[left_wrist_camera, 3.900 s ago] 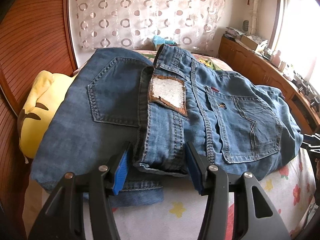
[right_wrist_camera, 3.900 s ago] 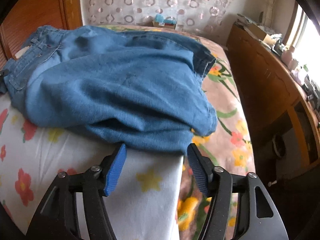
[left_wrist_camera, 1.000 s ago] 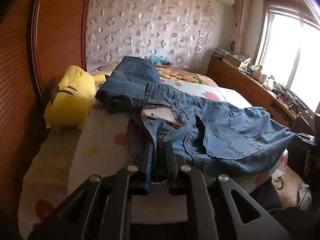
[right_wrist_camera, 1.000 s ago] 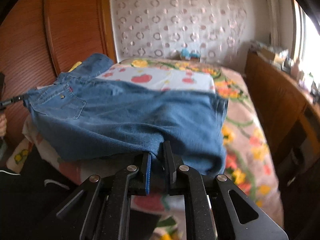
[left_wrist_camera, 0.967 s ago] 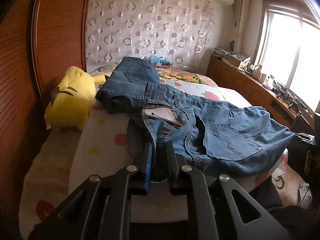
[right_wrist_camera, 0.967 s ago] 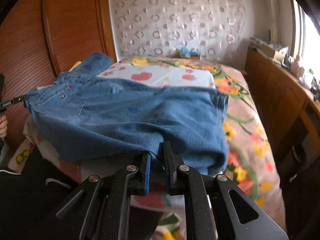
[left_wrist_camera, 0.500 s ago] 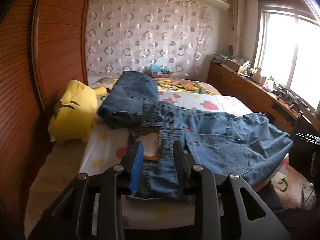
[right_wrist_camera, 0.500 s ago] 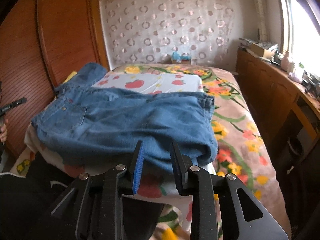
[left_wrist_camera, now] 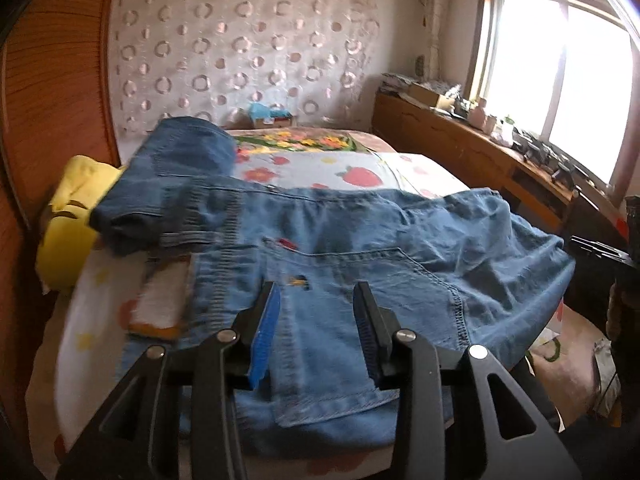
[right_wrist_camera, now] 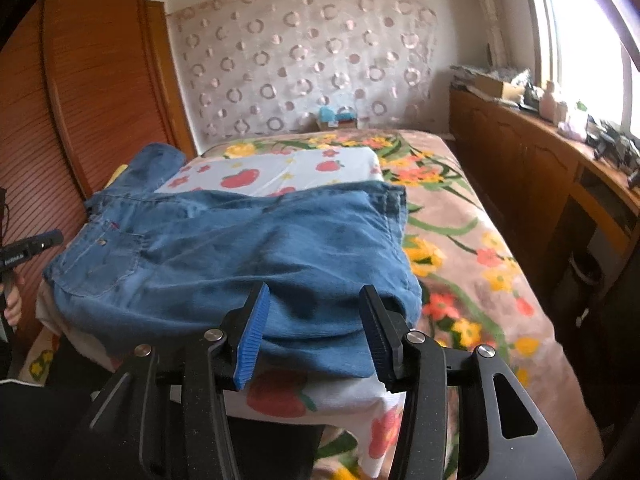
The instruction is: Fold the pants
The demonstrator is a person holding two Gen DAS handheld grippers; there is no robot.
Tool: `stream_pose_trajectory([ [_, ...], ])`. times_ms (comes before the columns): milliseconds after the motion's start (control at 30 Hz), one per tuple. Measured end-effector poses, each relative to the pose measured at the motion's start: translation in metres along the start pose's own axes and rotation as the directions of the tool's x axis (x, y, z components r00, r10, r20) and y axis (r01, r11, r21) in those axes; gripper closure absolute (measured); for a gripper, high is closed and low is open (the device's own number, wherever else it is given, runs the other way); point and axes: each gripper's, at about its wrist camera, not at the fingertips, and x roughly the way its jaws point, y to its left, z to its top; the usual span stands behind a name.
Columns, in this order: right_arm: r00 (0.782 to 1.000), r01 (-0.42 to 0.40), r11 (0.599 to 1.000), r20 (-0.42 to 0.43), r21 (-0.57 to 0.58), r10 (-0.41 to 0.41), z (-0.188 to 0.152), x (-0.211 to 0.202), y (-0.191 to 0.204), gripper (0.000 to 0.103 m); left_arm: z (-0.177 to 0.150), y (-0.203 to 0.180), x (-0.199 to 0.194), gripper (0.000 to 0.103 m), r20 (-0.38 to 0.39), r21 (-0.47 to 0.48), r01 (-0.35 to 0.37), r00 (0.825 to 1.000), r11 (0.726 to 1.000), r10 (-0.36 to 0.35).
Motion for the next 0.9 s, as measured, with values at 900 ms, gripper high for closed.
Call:
stream_pose_trajectory([
  [900,0.991,0.1,0.993,-0.095,0.061,-0.094,-0.018,0.024,-0.047,0.052,-0.027,-0.018,0.049,0.05,-0.089,-0.023,0.032,0.995,0.999,-0.034],
])
